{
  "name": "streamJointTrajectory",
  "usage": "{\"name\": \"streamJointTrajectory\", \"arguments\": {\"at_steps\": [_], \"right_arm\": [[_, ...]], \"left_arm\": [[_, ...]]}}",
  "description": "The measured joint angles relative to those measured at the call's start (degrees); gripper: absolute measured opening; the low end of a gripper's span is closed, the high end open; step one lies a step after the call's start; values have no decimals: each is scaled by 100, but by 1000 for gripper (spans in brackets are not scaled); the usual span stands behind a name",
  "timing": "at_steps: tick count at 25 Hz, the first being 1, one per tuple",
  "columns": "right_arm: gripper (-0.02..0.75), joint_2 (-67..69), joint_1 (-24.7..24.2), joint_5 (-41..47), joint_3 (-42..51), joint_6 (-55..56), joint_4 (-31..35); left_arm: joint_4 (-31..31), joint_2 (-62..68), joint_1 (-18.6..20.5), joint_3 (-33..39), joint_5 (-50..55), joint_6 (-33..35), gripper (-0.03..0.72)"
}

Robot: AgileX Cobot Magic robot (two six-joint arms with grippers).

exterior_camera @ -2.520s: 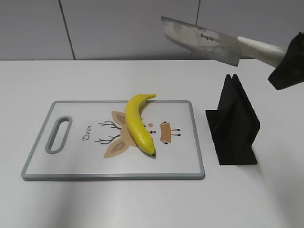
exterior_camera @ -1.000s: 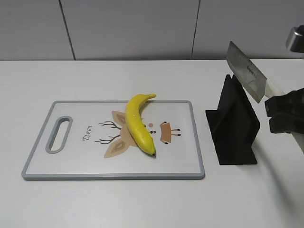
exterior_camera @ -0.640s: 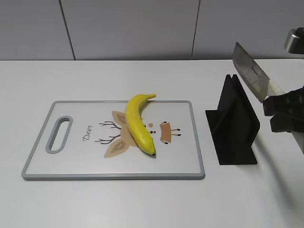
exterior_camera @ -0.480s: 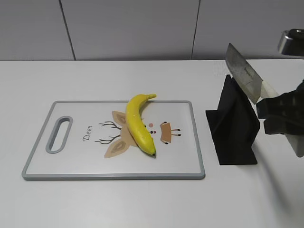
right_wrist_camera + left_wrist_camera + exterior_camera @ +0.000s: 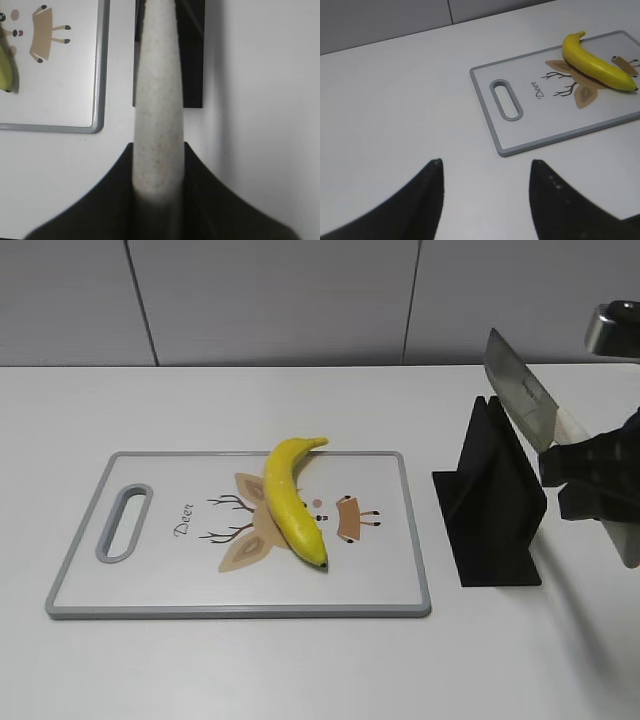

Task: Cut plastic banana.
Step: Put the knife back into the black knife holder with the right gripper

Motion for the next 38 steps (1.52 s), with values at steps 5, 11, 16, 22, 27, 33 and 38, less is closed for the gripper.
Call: {"name": "streamJointTrajectory", "arguments": {"at_steps": [5,11,16,22,27,33,38], "right_arm": [[179,6,0,-14,0,6,-11],[179,180,0,-14,0,6,-22],[179,210,0,-14,0,-6,-22],[179,384,6,40,0,-6,21],[179,514,10,32,0,-15,85],[179,514,10,-15,0,-9,104],[179,612,10,-33,0,-17,107]], "left_arm": [[7,0,0,57,33,0,528],[-20,0,0,57,33,0,472],[-46,0,3,57,35,0,433],[-67,0,540,57,35,0,424],[-67,0,1369,57,35,0,411],[-67,0,1622,57,35,0,369],[-67,0,1622,57,35,0,323]]}}
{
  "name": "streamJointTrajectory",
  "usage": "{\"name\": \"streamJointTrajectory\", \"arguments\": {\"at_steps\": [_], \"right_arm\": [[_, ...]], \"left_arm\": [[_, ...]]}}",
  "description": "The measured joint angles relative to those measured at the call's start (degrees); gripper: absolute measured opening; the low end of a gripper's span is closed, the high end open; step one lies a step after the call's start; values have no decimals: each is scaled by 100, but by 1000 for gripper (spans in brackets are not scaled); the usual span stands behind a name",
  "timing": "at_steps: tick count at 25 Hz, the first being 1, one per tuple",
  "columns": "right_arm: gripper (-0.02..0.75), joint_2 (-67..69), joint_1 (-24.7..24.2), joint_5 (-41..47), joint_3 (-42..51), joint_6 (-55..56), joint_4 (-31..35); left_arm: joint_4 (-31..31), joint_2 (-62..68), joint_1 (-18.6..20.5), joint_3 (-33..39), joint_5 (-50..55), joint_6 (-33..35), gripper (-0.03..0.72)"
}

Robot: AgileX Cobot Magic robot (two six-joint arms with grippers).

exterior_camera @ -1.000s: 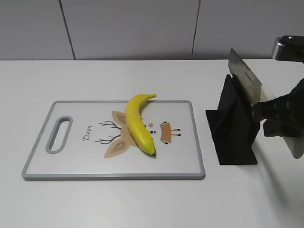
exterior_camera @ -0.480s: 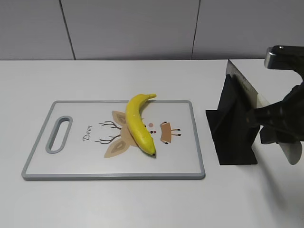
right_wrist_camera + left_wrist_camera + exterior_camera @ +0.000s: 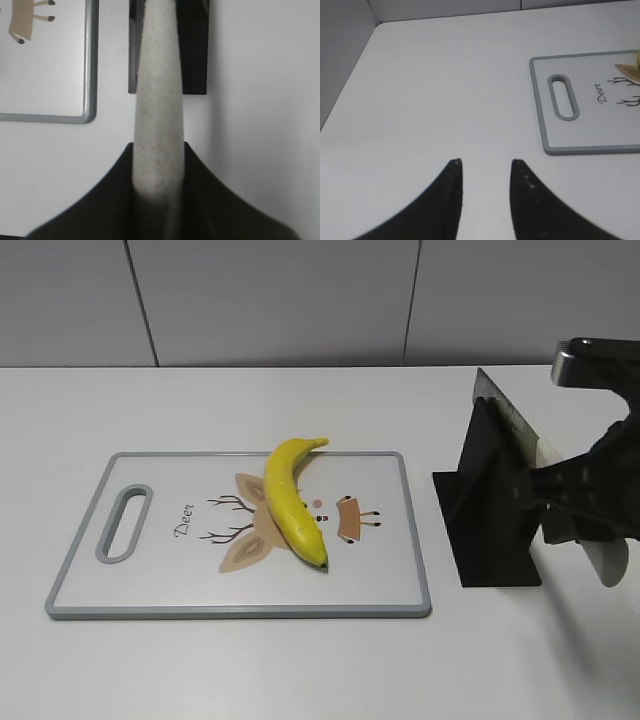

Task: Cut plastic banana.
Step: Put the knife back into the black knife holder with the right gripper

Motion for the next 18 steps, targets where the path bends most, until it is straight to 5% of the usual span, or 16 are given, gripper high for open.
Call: {"name": "streamJointTrajectory", "arguments": {"at_steps": [15,18], "right_arm": [[180,438,0,-65,-95,-8,-5],[266,438,0,25,-130,-20,21]], "left_arm": [[0,0,0,0,0,0,246],[0,0,0,0,0,0,246]]}}
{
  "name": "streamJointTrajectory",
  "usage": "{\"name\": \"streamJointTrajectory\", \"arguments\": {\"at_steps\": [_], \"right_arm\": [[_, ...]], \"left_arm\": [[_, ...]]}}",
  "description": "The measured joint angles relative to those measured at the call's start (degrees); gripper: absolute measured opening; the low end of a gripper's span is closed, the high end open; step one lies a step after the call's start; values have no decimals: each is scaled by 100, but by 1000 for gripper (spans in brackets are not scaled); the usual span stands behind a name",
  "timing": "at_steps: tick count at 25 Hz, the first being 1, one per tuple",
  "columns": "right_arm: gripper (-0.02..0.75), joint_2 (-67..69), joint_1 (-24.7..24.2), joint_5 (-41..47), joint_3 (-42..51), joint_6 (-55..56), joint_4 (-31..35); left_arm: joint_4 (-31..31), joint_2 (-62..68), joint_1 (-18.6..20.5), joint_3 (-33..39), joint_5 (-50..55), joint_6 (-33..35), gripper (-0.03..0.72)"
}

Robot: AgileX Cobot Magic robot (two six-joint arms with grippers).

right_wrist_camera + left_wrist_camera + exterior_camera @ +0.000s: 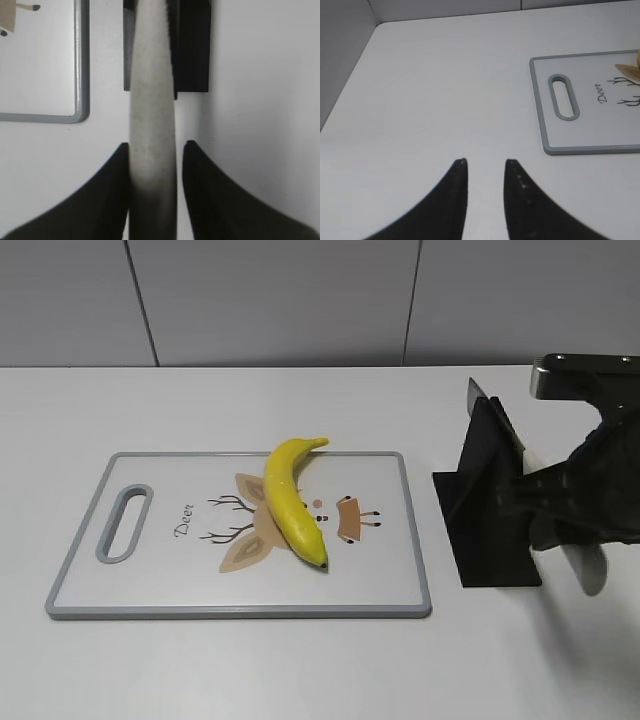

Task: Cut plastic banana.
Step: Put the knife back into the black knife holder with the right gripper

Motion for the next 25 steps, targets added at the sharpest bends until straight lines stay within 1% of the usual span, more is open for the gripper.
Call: {"name": "streamJointTrajectory", "arguments": {"at_steps": [4,5,7,11,15,19,22,25], "right_arm": [[486,0,0,44,-1,-316,372],[526,0,0,43,-1,-380,450],[564,0,0,47,-1,-433,504],[582,-161,0,108,-60,-496,434],[586,-733,0,208,-278,-920,278],[586,-1468,0,318,-336,-2030,422],[586,-1947,0,657,-262,-2950,582],[586,-2458,0,932,-11,-3594,671]], "left_arm": [[0,0,0,0,0,0,240],[0,0,0,0,0,0,240],[0,0,0,0,0,0,240],[0,0,0,0,0,0,239],[0,0,0,0,0,0,239],[0,0,0,0,0,0,239],[0,0,0,0,0,0,239],[0,0,0,0,0,0,239]]}}
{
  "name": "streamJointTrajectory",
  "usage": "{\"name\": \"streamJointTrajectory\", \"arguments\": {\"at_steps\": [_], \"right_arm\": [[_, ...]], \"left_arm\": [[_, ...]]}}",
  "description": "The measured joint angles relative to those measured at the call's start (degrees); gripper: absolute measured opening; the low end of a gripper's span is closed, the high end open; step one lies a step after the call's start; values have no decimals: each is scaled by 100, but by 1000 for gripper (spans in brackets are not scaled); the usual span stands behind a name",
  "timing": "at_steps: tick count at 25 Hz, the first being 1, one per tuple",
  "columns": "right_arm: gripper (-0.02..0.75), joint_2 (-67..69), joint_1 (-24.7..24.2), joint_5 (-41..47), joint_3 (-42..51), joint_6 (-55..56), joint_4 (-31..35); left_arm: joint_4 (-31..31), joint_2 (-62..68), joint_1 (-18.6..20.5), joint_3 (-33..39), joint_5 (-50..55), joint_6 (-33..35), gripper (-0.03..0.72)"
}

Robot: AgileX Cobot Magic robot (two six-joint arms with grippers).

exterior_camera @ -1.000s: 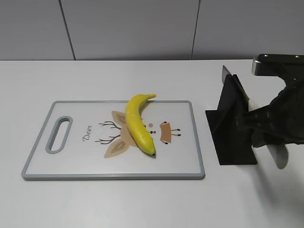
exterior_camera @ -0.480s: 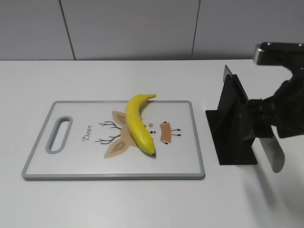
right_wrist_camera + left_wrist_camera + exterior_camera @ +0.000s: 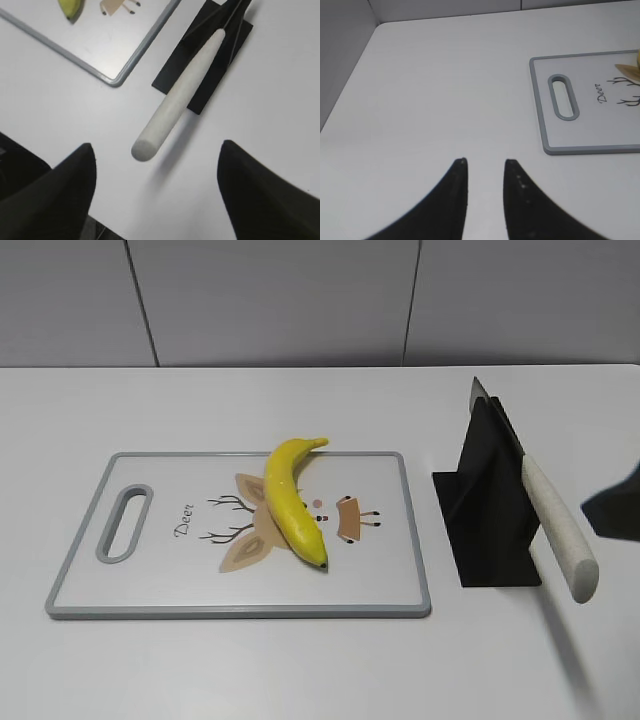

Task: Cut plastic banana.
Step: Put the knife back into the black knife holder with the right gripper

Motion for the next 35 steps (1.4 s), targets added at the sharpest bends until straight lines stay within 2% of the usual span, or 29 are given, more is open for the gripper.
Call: {"name": "streamJointTrajectory", "arguments": {"at_steps": [4,10,17,27,35], "right_arm": [[586,-779,0,91,562,-436,37],[586,-2099,0,437,1387,-506,44],[586,-3652,0,872,1611,-319,59],[586,-5412,0,897,1619,83,-83],[586,-5565,0,907,1626,436,-331]], "left_arm": [[0,0,0,0,0,0,239],[0,0,0,0,0,0,239],[0,0,0,0,0,0,239],[0,0,0,0,0,0,239],[1,0,0,0,0,0,239]]}}
